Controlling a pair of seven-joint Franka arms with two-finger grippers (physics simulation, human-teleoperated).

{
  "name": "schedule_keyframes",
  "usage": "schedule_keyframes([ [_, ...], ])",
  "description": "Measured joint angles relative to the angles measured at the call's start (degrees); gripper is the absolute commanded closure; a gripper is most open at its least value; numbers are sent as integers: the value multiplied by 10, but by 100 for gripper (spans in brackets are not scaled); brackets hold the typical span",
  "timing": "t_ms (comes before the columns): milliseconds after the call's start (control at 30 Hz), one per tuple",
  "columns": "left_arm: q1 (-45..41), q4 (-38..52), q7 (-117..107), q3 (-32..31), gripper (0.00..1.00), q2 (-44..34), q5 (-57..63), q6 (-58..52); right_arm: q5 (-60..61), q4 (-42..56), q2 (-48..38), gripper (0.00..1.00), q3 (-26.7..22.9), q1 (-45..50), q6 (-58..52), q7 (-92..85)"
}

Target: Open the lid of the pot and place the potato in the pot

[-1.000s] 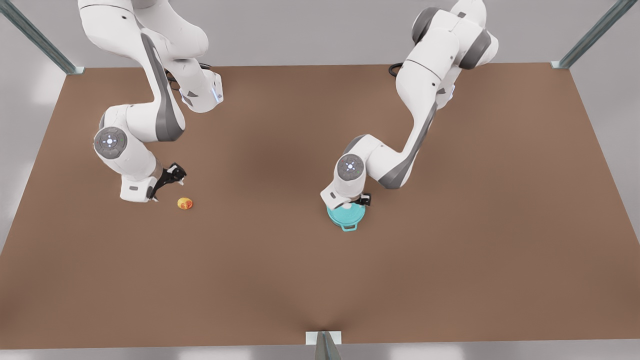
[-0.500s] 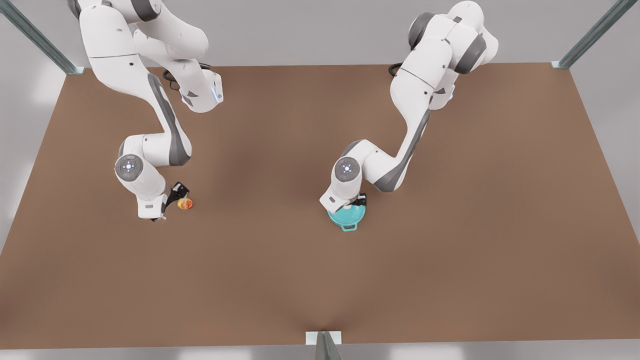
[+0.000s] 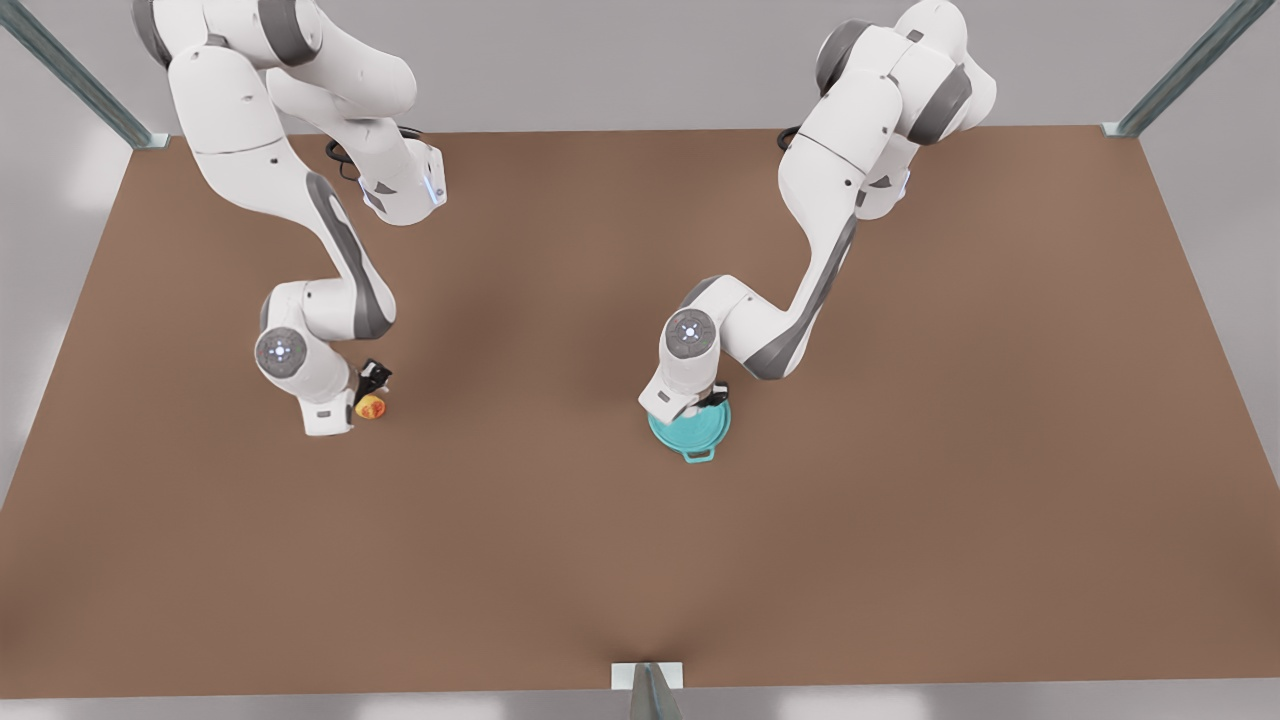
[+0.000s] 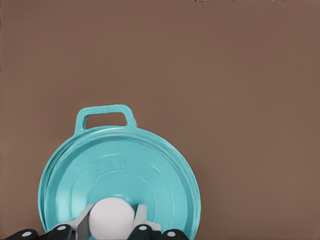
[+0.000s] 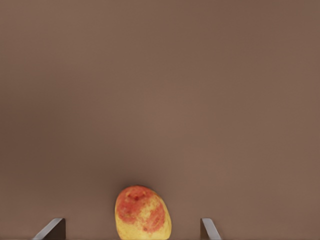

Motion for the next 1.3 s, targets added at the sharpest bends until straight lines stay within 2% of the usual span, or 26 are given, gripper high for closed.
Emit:
schedule_keyframes([
  [167,14,18,-11,14,56,-9,8,-3,0,0,17,0,-1,-17,1,-9],
  [333,135,27,16,21,56,-22,9,-19,2,0,30,0,0,-20,2,-16],
  [433,194,44,47,21,55,28,8,-11,7,0,38,0,1,-19,2,-19],
  [467,199,53,56,21,55,48,8,-5,8,0,41,6,1,-19,3,-20],
  [533,203,63,72,20,45,68,7,4,9,0,43,15,1,-19,3,-22],
  [567,203,64,81,20,32,71,6,9,10,0,44,18,1,-19,3,-23],
  [600,204,66,88,20,0,73,5,13,10,0,44,19,1,-19,3,-23],
  [667,209,77,105,21,0,68,6,16,11,0,44,21,1,-19,4,-25],
  [733,253,143,134,18,0,32,-19,-43,12,0,44,22,1,-19,4,-26],
  [767,273,176,151,20,0,-20,-38,-91,15,0,44,22,3,-19,4,-27],
  [800,284,145,168,23,0,-114,-51,-128,18,0,44,22,5,-17,4,-27],
  [833,291,41,183,24,0,-224,-55,-140,21,0,44,22,6,-16,4,-28],
  [900,293,-40,209,21,0,-314,-53,-165,24,0,44,28,8,-15,4,-29],
  [933,292,-52,220,20,0,-331,-52,-176,25,0,44,32,8,-15,4,-29],
  [1000,288,-61,238,22,0,-350,-50,-198,27,0,45,35,8,-15,4,-30],
  [1300,288,-65,280,3,0,-371,-46,-256,29,1,48,36,9,-16,5,-34],
])
